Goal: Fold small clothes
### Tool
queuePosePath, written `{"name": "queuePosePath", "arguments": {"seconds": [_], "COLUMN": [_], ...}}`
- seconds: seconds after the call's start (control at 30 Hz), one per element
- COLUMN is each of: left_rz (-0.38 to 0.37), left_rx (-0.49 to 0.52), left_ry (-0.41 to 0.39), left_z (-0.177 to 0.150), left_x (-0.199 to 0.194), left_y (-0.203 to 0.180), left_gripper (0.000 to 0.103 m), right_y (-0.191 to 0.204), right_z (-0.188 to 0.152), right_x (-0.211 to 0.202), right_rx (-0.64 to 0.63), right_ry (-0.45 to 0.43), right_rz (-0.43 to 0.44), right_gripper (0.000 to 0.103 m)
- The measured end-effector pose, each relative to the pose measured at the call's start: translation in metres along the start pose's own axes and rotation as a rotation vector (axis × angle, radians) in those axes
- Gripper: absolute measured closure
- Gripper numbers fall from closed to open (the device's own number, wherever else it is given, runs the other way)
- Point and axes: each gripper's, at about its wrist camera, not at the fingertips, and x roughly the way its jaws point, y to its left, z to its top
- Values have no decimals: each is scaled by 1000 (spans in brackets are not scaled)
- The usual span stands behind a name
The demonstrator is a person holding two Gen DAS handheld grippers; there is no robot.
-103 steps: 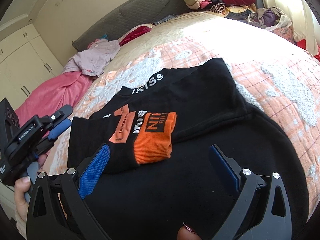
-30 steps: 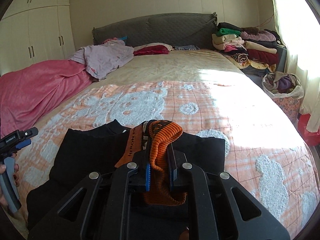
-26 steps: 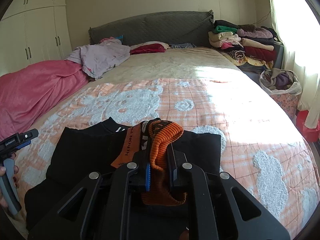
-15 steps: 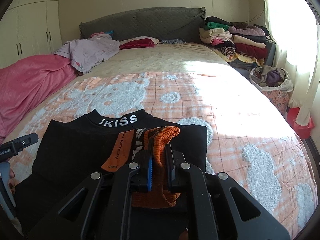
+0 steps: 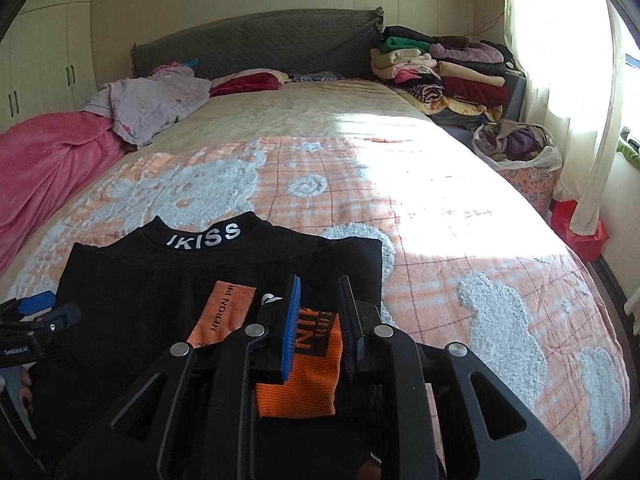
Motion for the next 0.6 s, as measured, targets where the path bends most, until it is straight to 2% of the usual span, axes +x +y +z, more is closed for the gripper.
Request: {"name": "queuePosePath", "arguments": {"seconds": [0.1,0.17,0.33,0.47,0.53,0.6], "left_rz": [-16,-22,12,26,24,20], "left_rx": [17,28,60,90,88,84], "left_ry": [0,29,154,164,166,166], "left_z": [0,-2,-15,-19,-20,-21], "left_x": [-2,2,21,22,21,19], "left_y": [-5,-7,-8,-11,-10,-9], "left_gripper": [10,10,14,14,14,14], "right_y": [8,16,37,56,63,67], "right_z": [-1,-3,-10,-15,-17,-21], "right_x": [-4,-4,-2,-1,2,10], "right_rx": [-25,-49,-82,-133,-147,-166], "right_ry": [3,23,66,90,115,141], "right_rz": [30,67,176,220,243,227], "right_gripper": [83,72,71,70,66,62]}}
